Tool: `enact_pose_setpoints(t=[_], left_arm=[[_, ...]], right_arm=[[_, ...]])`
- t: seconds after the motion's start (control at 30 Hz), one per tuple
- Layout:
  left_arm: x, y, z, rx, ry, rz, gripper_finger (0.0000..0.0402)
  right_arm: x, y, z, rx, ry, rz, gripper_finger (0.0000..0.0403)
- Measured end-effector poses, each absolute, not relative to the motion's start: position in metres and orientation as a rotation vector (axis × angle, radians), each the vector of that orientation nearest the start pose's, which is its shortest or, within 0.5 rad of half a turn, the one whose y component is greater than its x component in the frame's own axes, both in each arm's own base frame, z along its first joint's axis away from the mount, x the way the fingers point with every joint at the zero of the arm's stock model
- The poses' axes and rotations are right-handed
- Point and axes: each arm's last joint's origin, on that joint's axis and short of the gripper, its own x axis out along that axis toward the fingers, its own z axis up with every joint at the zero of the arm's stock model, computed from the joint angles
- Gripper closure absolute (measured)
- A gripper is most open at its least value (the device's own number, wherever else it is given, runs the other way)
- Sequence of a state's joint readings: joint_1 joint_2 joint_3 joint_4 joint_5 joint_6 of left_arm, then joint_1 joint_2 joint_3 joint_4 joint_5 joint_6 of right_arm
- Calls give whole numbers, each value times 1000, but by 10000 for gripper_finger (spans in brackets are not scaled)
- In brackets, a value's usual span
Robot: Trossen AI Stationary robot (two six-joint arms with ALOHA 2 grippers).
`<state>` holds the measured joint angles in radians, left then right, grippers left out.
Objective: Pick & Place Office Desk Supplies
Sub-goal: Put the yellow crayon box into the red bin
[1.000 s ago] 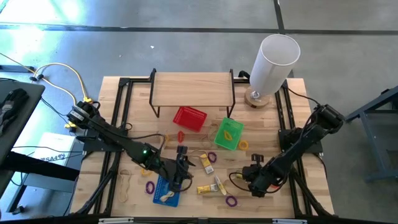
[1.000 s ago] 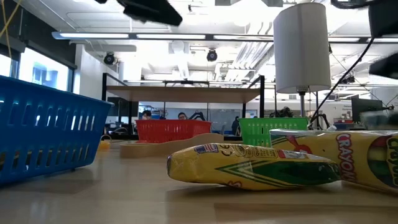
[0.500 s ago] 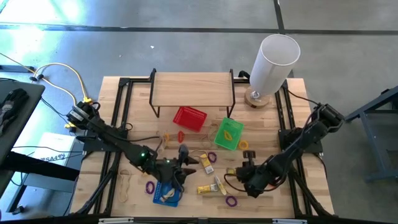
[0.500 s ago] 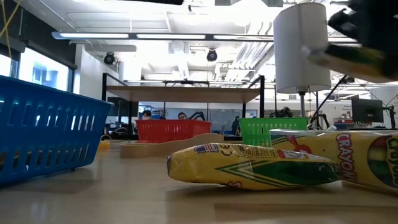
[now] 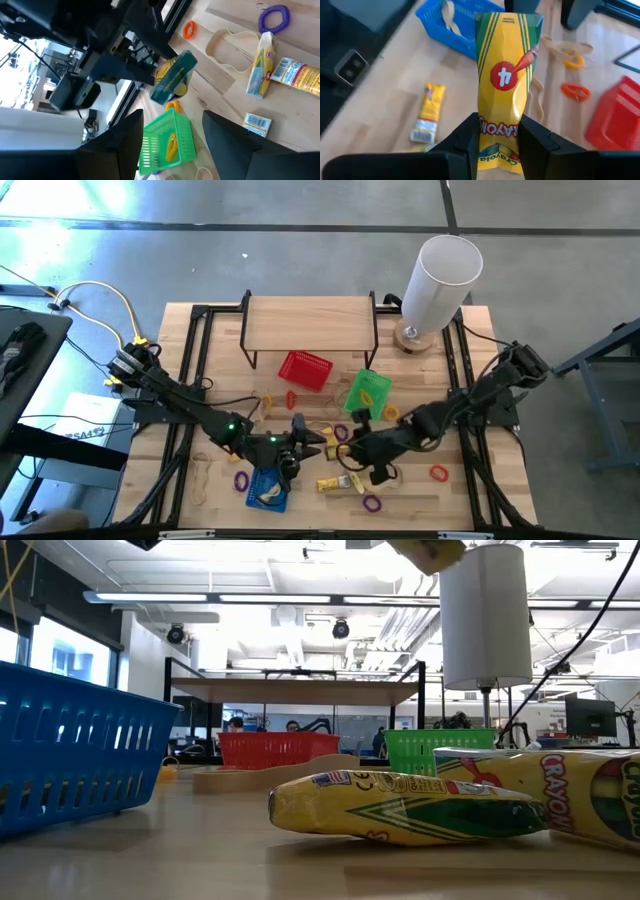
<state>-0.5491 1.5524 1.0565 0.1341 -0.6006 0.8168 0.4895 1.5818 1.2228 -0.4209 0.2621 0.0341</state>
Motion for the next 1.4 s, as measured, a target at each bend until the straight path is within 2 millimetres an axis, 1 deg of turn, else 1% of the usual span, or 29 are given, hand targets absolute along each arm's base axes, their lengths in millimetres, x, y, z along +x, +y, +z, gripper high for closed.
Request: enact_pose_setpoints(t=[0.13, 0.27, 0.47, 0.67, 0.9, 1.2, 1.3, 1.4], left_arm=[[303, -166, 272, 1022, 301, -76, 206], [307, -163, 276, 1001, 272, -60, 206], [314, -150, 275, 956, 280, -65, 206], [315, -149, 275, 956, 267, -106, 214], [316, -148, 275, 947, 255, -125, 258], [316, -148, 274, 937, 263, -130, 327], [315, -148, 274, 946, 264, -132, 341], [315, -148, 274, 950, 266, -132, 347]], right_arm=[[310, 148, 272, -227, 718, 213, 308], [314, 142, 273, -197, 712, 229, 308], [319, 131, 273, -86, 723, 197, 308], [323, 122, 273, 16, 743, 223, 308], [325, 116, 273, 43, 749, 225, 307], [325, 116, 273, 60, 750, 259, 307], [325, 116, 273, 69, 750, 255, 307], [326, 116, 273, 100, 749, 215, 296]])
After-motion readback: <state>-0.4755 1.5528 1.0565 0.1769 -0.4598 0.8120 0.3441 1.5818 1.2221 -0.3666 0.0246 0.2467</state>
